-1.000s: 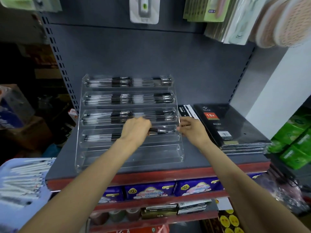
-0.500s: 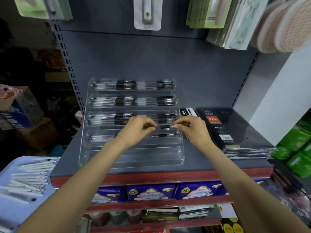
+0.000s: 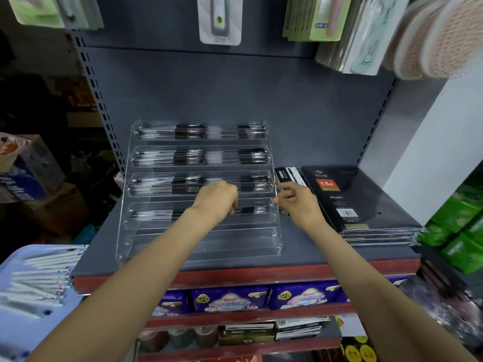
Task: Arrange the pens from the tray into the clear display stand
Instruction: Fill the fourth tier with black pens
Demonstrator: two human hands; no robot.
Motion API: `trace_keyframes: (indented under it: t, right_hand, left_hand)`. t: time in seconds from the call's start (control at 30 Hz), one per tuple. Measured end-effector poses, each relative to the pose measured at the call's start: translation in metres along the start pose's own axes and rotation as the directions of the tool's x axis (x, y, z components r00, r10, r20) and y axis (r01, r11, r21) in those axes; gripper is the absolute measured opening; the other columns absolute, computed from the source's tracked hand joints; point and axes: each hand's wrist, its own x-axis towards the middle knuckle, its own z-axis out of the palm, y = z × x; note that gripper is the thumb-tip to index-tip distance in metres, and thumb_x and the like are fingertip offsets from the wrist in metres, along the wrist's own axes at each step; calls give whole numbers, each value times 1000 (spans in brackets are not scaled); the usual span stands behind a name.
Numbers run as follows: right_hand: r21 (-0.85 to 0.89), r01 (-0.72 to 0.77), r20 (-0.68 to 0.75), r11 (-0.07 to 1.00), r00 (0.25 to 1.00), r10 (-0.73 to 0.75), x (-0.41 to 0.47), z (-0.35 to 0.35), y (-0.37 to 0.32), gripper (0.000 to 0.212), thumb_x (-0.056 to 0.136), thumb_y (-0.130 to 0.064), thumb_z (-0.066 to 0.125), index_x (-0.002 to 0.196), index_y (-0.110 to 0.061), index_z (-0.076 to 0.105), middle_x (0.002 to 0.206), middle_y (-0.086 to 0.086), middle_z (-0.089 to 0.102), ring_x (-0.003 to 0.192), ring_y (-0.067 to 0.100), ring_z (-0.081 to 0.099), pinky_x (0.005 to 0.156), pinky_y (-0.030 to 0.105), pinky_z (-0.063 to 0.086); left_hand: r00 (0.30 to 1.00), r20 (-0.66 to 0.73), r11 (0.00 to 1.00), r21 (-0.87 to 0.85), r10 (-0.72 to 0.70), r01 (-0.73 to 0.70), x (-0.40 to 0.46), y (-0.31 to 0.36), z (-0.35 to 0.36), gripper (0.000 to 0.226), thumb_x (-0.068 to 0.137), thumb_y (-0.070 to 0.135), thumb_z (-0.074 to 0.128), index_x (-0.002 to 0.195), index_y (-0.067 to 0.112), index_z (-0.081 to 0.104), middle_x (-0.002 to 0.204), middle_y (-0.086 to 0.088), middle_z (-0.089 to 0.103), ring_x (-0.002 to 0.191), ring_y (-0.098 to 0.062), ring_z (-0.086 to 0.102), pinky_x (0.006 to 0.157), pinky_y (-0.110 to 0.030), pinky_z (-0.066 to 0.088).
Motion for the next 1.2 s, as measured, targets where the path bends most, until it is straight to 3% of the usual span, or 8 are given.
trace_keyframes:
  t: [0.17, 0.3, 0.47, 0.57, 0.7, 0.8, 1.03, 1.2]
  right_hand:
    - [108, -69, 48, 992, 997, 65, -1, 0, 5, 32, 88, -8, 62, 120, -4, 59, 78, -8, 60, 74, 3, 57, 69, 19, 52]
    - [144, -65, 75, 987, 996, 55, -8, -2, 3, 35, 89, -6, 61, 123, -2, 56, 93, 11, 66, 79, 12, 58, 82, 31, 54]
    - [-64, 150, -92, 987, 984, -155, -21, 5, -5, 38, 88, -11, 63, 125, -12, 55, 116, 4, 55, 100, 9, 54, 89, 22, 44]
    - [-45, 250, -96, 967, 963, -253, -34, 19, -24, 32, 89, -9, 60, 121, -13, 57, 116, 1, 53, 101, 10, 55, 94, 25, 47]
    - [-3, 290, 91, 957, 953, -289, -58, 65, -62, 27, 90, -10, 56, 116, -14, 59, 109, -1, 56, 92, 11, 59, 87, 19, 46]
    - [41, 327, 222, 944, 918, -327, -82, 119, -95, 25, 90, -7, 55, 114, -13, 60, 109, 2, 59, 93, 13, 59, 89, 23, 47]
    - [45, 373, 479, 927, 806, -347, -151, 290, -157, 27, 90, -5, 51, 115, -9, 61, 113, 9, 62, 99, 18, 61, 86, 19, 44]
    - [-115, 278, 664, 954, 736, -134, -193, 409, -165, 34, 97, -12, 46, 131, -11, 50, 134, 10, 50, 122, 23, 50, 100, 29, 39]
  left_hand:
    - [999, -36, 996, 91, 0, 3, 1, 3, 0, 18, 82, 5, 64, 95, 14, 72, 96, -6, 70, 91, -26, 65, 64, -24, 38]
    - [999, -52, 998, 63, -10, 13, 0, 5, 1, 17, 85, 9, 62, 98, 16, 71, 101, -7, 69, 94, -27, 64, 66, -27, 43]
    - [980, -173, 936, -351, -99, 33, -26, -5, -4, 21, 88, 22, 63, 107, 17, 69, 107, -2, 69, 98, -19, 64, 87, -35, 51]
    - [939, -285, 835, -550, -194, 6, -61, -14, -7, 24, 86, 18, 65, 108, 12, 68, 103, -3, 68, 89, -14, 62, 85, -22, 47]
    - [889, -328, 785, -617, -319, 54, -118, -46, -4, 21, 85, 17, 66, 106, 12, 69, 95, -1, 68, 82, -11, 61, 71, -3, 40]
    - [838, -348, 773, -621, -421, 130, -170, -89, 7, 19, 86, 16, 64, 104, 11, 69, 88, 3, 65, 78, -7, 57, 68, 2, 36]
    - [780, -183, 712, -567, -599, 414, -296, -242, 67, 21, 91, 21, 58, 107, 12, 67, 104, -3, 70, 82, -14, 59, 74, -22, 42]
    - [794, 32, 693, -467, -608, 549, -385, -343, 113, 21, 92, 14, 55, 108, 10, 67, 110, -13, 66, 97, -31, 63, 83, -39, 50]
